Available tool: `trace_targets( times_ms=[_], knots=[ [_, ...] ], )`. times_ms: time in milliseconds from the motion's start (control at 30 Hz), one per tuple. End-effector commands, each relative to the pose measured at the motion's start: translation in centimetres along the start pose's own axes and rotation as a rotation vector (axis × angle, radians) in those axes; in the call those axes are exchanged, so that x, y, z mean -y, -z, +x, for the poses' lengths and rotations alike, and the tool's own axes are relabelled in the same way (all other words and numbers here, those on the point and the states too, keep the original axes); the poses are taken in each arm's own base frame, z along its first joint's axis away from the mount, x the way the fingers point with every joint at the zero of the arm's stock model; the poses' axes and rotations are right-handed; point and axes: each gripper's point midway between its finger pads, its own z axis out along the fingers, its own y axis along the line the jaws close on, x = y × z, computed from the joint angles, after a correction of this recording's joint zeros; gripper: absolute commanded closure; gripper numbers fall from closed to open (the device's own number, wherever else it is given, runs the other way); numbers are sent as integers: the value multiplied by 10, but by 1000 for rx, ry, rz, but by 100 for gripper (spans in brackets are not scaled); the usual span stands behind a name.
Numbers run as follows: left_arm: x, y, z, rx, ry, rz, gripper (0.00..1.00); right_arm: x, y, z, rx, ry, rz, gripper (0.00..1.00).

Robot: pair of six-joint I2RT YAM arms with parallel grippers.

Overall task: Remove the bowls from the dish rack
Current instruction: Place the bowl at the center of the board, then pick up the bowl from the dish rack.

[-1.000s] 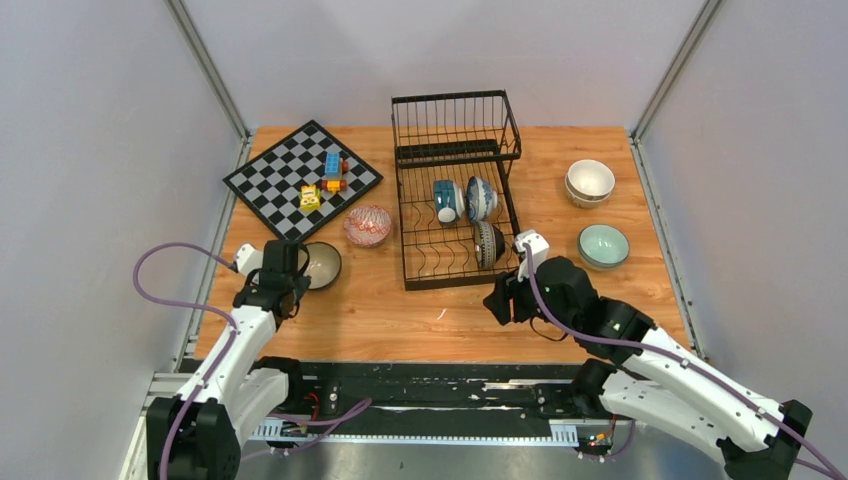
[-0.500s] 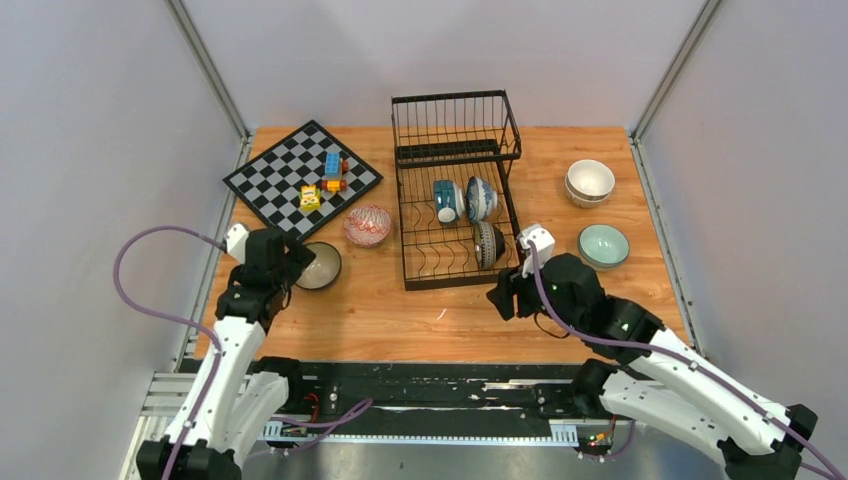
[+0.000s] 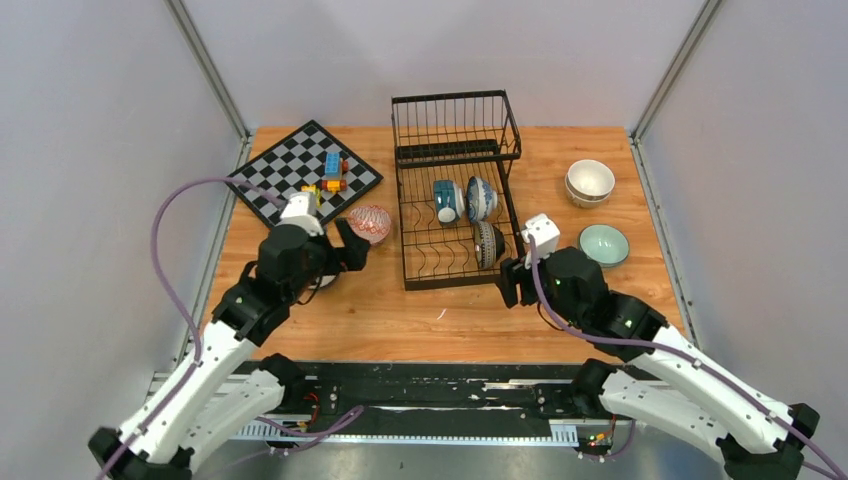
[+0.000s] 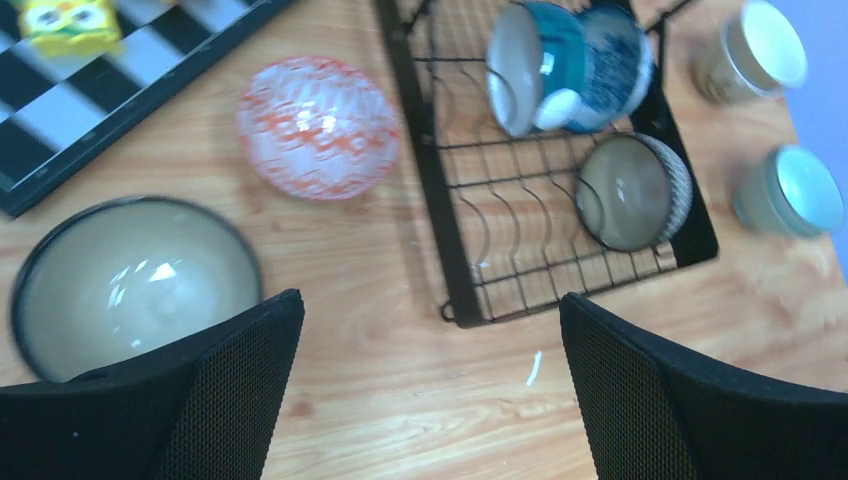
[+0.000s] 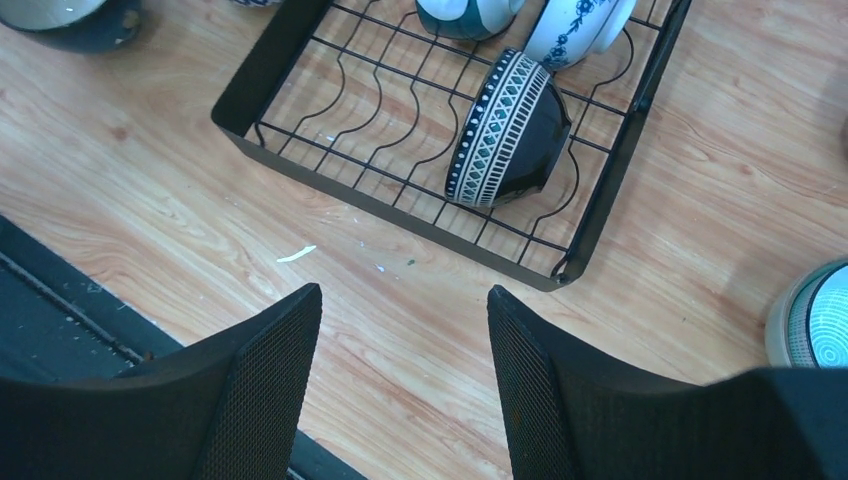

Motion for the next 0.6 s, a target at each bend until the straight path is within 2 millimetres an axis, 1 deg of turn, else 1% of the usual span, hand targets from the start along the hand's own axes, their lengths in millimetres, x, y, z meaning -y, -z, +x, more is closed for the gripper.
trace_targets(
  times_ms=[0,100,200,300,433,500,567],
  knots=[
    [38,-3,-14,43,-172,64,0,8,-9,-13,29,-5,61,35],
    [65,-7,-5,32,-198,183,0,17,-16,-10,24,-28,130,35],
    [90,-10,6,17,-266,270,0,34,-20,-2,22,-56,240,35],
    [106,-10,10,2,-341,275,0,47,-20,3,36,-75,316,35],
    [127,-9,17,12,-325,361,0,54,-18,0,81,-69,351,36],
    [135,-12,28,8,-307,400,0,56,-15,-1,80,-46,348,36],
    [144,-16,45,-34,-295,431,0,58,-9,-1,67,-52,350,36]
  ],
)
